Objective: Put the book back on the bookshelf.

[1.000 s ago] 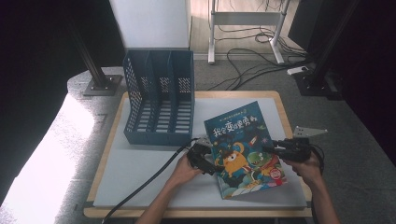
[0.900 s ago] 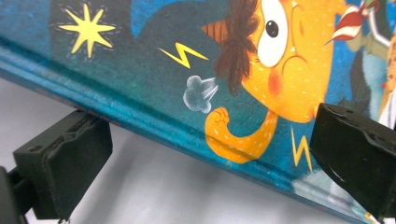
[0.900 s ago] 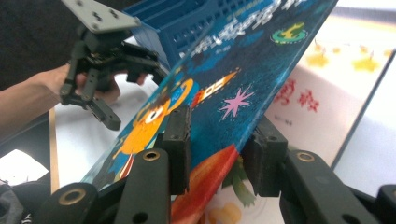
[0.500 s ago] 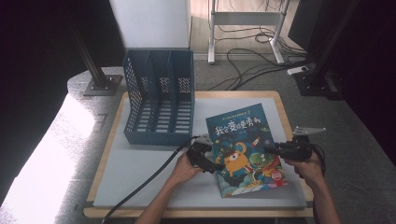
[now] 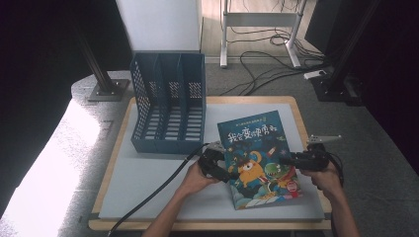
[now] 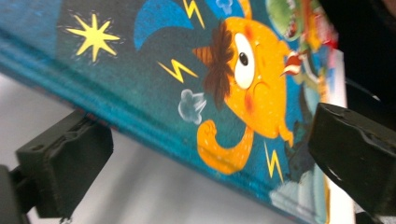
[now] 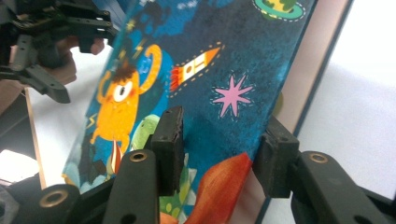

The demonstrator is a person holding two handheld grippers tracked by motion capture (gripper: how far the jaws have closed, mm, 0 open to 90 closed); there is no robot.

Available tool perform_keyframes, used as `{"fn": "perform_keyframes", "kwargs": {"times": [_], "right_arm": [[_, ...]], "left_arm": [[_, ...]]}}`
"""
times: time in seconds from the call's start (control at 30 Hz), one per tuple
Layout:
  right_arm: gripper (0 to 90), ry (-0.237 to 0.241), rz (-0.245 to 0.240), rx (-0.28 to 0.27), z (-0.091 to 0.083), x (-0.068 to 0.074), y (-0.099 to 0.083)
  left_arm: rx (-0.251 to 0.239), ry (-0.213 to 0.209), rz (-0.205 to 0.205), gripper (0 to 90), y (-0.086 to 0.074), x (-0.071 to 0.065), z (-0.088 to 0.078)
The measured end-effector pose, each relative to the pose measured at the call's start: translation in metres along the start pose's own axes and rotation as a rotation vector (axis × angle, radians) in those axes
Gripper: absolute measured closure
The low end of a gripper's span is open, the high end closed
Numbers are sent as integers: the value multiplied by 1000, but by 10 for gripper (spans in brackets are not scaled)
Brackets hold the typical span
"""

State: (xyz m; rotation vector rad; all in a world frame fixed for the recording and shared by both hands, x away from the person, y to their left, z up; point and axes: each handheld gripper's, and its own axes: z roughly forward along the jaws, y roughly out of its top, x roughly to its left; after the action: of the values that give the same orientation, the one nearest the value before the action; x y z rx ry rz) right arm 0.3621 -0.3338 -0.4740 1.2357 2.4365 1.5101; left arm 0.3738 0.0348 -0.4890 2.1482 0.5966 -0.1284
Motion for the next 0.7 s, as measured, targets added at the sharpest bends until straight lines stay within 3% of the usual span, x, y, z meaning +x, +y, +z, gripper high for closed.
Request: {"fn": "perform_keyframes", "kwargs": {"times": [0.2, 0.27, 0.3, 0.43, 0.6, 0.7], "right_arm": [[532, -23, -10, 20, 3, 0, 0], [528, -15, -16, 4, 2, 1, 0], [524, -15, -18, 3, 2, 1, 0], [520, -24, -34, -6, 2, 3, 1], [517, -51, -56, -19, 1, 7, 5], [514, -83, -74, -29, -1, 12, 10]], "left_arm": [[-40, 15, 44, 167, 5, -10, -7], [-43, 45, 62, 221, 8, -14, -11], [-29, 108, 89, 311, 9, -17, -14], [-18, 112, 90, 359, 11, -18, -16], [-39, 111, 73, 442, 13, -18, -23], [-64, 125, 101, 492, 17, -22, -31]]}}
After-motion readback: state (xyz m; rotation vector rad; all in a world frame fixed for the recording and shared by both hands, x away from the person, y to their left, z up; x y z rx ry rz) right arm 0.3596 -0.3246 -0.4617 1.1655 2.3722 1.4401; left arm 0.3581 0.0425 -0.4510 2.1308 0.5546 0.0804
